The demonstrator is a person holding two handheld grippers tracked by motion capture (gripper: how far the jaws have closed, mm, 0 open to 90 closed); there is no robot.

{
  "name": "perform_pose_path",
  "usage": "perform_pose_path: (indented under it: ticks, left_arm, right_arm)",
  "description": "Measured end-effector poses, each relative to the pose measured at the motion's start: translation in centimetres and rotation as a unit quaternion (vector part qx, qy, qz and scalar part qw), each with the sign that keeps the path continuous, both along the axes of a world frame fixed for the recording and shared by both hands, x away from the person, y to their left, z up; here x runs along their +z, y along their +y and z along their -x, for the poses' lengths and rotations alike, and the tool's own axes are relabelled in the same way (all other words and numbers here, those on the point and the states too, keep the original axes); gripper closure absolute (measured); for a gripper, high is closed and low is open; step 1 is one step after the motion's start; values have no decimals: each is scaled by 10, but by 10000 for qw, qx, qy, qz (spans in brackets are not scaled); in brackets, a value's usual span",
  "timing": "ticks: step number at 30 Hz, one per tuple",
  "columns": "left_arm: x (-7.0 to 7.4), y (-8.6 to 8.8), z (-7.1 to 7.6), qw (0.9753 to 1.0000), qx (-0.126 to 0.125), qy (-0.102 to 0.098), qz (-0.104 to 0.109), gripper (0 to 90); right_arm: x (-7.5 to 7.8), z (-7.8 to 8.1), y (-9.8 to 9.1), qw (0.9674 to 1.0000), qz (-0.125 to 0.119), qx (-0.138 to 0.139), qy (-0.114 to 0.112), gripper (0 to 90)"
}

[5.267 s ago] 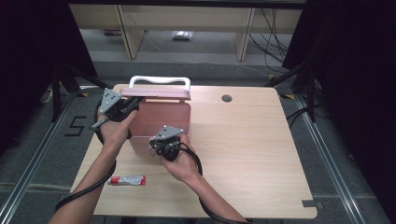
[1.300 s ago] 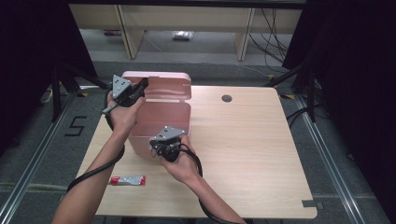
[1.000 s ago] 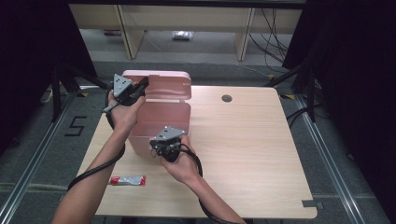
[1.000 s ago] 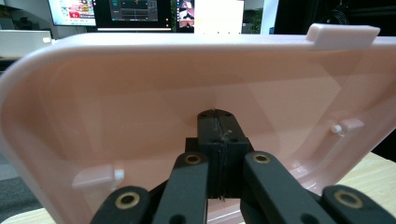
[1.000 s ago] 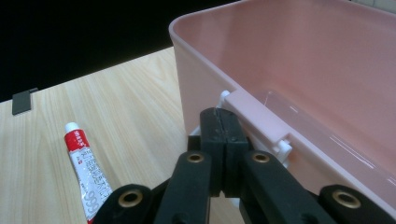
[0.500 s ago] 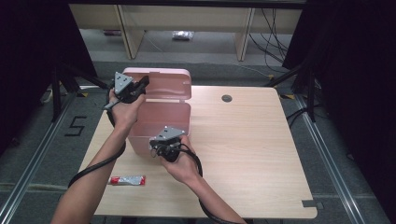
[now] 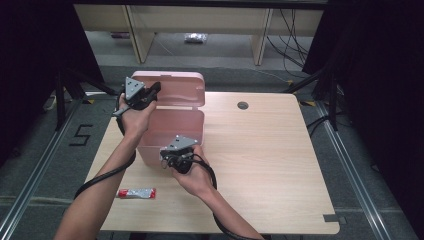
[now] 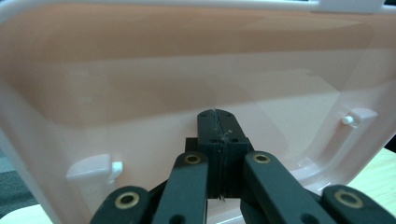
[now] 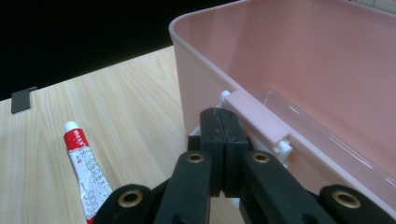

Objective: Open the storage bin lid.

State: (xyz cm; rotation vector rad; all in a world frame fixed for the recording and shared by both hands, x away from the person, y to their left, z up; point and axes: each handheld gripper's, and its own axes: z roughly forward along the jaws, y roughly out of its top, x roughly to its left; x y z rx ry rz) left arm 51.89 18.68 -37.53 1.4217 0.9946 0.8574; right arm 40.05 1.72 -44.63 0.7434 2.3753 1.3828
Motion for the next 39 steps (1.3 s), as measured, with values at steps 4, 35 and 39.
perform_pose_path:
  ticks: [4, 35, 39]
  left_arm:
    - [0, -1, -2, 10000, 16, 21, -8, 891]
    - [-10, 0, -17, 9996, 131, 259, -58, 891]
    - [-12, 2, -20, 9994, 151, 306, -78, 892]
  right_arm:
    - [0, 0, 0, 10000, 2, -13, 11, 900]
    - [1, 0, -1, 9999, 94, 36, -45, 900]
    - [0, 0, 0, 10000, 4, 12, -18, 900]
